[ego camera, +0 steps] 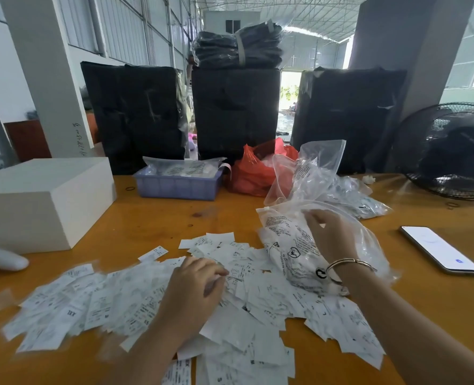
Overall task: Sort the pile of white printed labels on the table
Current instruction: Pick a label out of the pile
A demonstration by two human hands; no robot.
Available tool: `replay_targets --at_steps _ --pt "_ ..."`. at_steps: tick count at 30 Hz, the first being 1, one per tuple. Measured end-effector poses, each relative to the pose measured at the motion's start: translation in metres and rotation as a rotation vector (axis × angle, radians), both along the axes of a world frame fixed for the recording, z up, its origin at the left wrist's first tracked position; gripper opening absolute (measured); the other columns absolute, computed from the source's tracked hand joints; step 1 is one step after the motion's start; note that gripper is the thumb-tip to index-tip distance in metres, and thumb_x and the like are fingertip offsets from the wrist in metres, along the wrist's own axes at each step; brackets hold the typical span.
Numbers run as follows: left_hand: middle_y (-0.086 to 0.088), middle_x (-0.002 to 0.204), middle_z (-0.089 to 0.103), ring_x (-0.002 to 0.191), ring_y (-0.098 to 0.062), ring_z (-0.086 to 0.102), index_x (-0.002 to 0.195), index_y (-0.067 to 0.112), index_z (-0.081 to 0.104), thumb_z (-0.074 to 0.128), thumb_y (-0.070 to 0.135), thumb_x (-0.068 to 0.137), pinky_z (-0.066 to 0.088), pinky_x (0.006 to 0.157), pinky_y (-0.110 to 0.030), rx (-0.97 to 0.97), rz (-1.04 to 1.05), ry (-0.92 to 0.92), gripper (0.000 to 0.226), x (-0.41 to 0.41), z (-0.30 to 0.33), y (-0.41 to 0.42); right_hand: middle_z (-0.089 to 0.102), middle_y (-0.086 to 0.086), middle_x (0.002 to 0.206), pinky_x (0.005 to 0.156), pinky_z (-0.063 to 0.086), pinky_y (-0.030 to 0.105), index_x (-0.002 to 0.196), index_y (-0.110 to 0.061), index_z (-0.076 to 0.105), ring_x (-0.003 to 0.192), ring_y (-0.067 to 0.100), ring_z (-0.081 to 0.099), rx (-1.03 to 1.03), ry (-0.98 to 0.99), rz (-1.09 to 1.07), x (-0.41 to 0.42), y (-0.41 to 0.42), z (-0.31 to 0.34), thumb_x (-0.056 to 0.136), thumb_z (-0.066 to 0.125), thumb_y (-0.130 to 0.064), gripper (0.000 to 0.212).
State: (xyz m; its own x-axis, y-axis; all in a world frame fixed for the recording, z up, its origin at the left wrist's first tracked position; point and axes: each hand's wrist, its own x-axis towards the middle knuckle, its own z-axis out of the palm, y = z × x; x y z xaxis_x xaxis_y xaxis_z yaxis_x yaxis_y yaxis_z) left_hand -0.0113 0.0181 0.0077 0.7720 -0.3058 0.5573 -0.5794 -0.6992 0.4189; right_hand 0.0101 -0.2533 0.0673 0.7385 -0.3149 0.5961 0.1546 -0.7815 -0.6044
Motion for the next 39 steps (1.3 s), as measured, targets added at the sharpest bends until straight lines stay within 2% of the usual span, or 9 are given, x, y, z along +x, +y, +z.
replay_targets --at_steps 2,4,11,16,21,24,27,31,39 --pt "0.016 0.109 0.061 0.109 -0.004 0.050 0.109 0.029 0.066 0.052 0.033 0.095 0.042 0.096 -0.032 -0.126 0.024 0.045 0.020 0.000 0.002 -0.001 0.065 -0.011 0.077 0.059 0.041 0.009 0.093 -0.022 0.070 0.063 -0.002 0.055 0.102 -0.019 0.208 -0.007 0.025 0.009 0.091 0.060 -0.019 0.010" --pt "0.013 0.116 0.059 0.114 -0.006 0.050 0.116 0.030 0.060 0.046 0.042 0.095 0.042 0.100 -0.034 -0.266 0.049 0.056 0.028 -0.001 0.005 0.000 0.063 -0.013 0.072 0.056 0.045 0.010 0.087 -0.026 0.064 0.059 -0.003 0.057 0.130 0.061 0.404 -0.016 0.054 0.010 0.090 0.061 -0.018 0.009" --pt "0.030 0.135 0.034 0.125 0.020 0.028 0.142 0.032 0.032 0.061 0.037 0.089 0.024 0.098 -0.001 -0.307 -0.004 0.048 0.061 -0.004 0.011 0.010 0.068 -0.001 0.078 0.075 0.055 0.022 0.088 -0.020 0.064 0.071 0.003 0.065 0.282 0.312 0.679 -0.033 0.124 -0.025 0.089 0.057 -0.002 0.019" --pt "0.029 0.104 0.050 0.109 -0.009 0.051 0.124 0.028 0.059 0.073 0.019 0.083 0.042 0.094 -0.030 -0.153 0.014 -0.029 0.044 -0.003 0.010 0.010 0.063 -0.010 0.073 0.059 0.042 0.009 0.090 -0.019 0.065 0.061 -0.009 0.057 0.308 0.304 0.681 -0.032 0.129 -0.038 0.087 0.055 0.002 0.024" --pt "0.015 0.085 0.061 0.088 0.000 0.056 0.101 0.029 0.066 0.072 0.017 0.084 0.042 0.072 -0.009 -0.250 0.038 0.080 0.021 0.000 0.007 0.007 0.066 -0.004 0.078 0.057 0.039 0.012 0.089 -0.030 0.061 0.061 -0.004 0.054 0.357 0.212 0.585 -0.028 0.122 -0.045 0.091 0.057 -0.009 0.021" --pt "0.011 0.088 0.064 0.089 0.001 0.058 0.088 0.034 0.061 0.070 0.020 0.085 0.044 0.074 -0.009 -0.365 0.077 0.087 0.017 0.000 0.005 0.006 0.066 -0.010 0.093 0.076 0.043 0.021 0.095 -0.027 0.067 0.087 0.002 0.056 0.117 0.108 0.297 -0.022 0.116 -0.048 0.092 0.054 -0.015 0.017" --pt "0.015 0.084 0.063 0.087 0.001 0.057 0.081 0.037 0.058 0.068 0.021 0.087 0.044 0.072 -0.011 -0.412 0.107 0.080 0.020 0.001 0.004 0.006 0.057 -0.008 0.125 0.102 0.030 0.033 0.124 -0.025 0.057 0.122 0.015 0.044 -0.296 0.373 0.160 -0.018 0.115 -0.055 0.094 0.043 -0.028 0.033" --pt "0.014 0.083 0.064 0.085 0.001 0.057 0.083 0.029 0.064 0.063 0.026 0.090 0.042 0.067 -0.009 -0.437 0.140 0.093 0.008 0.006 0.001 0.007 0.061 -0.005 0.119 0.097 0.028 0.034 0.117 -0.024 0.059 0.116 0.018 0.049 -0.456 0.435 0.156 -0.017 0.119 -0.056 0.094 0.035 -0.030 0.033" --pt "0.015 0.084 0.068 0.087 0.009 0.057 0.089 0.040 0.062 0.059 0.025 0.092 0.044 0.068 -0.006 -0.486 0.086 0.150 0.016 0.004 0.003 0.006 0.056 -0.004 0.115 0.099 0.034 0.034 0.131 -0.025 0.054 0.111 0.016 0.049 -0.090 0.342 0.312 -0.013 0.121 -0.061 0.090 0.049 -0.012 0.043"
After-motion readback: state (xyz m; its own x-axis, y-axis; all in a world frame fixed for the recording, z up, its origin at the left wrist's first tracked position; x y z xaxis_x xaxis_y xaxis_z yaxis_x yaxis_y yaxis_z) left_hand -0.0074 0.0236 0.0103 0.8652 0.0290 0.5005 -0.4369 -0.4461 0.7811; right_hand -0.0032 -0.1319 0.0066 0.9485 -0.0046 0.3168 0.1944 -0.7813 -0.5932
